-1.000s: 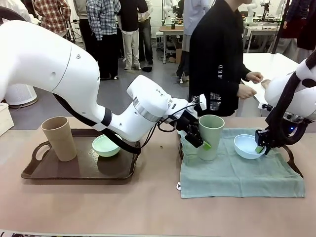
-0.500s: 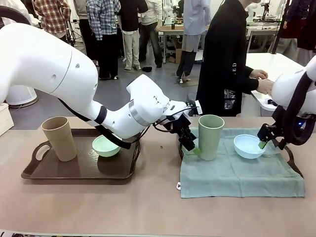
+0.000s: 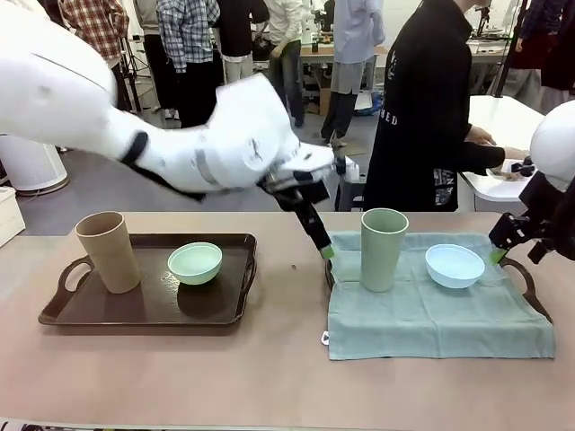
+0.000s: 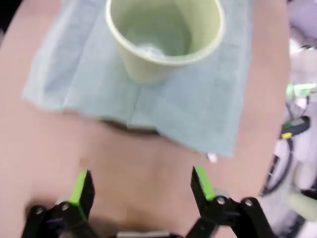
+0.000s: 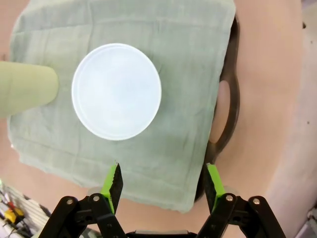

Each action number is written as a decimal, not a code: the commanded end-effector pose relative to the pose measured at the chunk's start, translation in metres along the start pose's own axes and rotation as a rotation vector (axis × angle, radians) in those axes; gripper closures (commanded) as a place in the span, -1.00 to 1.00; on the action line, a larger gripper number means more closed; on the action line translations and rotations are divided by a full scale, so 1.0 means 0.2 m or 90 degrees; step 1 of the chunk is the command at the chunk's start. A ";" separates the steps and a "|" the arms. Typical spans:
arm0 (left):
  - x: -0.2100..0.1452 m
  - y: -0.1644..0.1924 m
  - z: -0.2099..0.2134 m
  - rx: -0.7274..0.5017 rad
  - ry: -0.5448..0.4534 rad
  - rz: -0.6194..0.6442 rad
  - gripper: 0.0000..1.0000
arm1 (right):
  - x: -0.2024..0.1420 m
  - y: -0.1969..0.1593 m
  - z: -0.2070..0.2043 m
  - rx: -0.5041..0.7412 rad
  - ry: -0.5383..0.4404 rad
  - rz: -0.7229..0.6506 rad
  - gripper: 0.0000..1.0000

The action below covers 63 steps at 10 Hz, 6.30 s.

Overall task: Set up a tray with a mat and arrange the tableware.
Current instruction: Place the Picnic Bowl and Reusable plastic cup back onto the Handle tray in front of the human's position, then pick up the Picnic Bowl and Reusable plastic cup from the Handle tray in front of the human's position and hold them in the air.

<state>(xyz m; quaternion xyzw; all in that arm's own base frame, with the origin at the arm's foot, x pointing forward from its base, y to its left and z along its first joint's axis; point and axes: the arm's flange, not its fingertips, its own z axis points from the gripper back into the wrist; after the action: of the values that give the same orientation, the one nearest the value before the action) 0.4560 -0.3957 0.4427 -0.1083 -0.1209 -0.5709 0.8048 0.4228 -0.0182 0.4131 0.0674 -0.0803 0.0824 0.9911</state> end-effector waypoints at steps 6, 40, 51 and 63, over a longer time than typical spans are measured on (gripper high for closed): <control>-0.13 -0.15 0.51 0.102 0.128 0.203 -1.00 | -0.07 0.04 0.14 -0.025 -0.007 0.042 -0.68; -2.46 0.37 1.45 -0.520 -0.498 0.676 -1.00 | -0.35 -0.77 0.54 0.762 -0.069 -0.293 -0.69; -2.57 0.42 1.42 -0.463 -0.479 0.732 -1.00 | -0.35 -0.82 0.55 0.721 -0.138 -0.306 -0.69; -2.57 0.42 1.42 -0.463 -0.479 0.732 -1.00 | -0.35 -0.82 0.55 0.721 -0.138 -0.306 -0.69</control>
<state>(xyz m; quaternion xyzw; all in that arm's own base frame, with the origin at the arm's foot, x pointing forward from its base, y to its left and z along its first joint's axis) 0.3512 0.1776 0.5451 -0.6056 -0.1118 0.0109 0.7878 0.3665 -0.2064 0.4880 0.6095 -0.0974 -0.1201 0.7776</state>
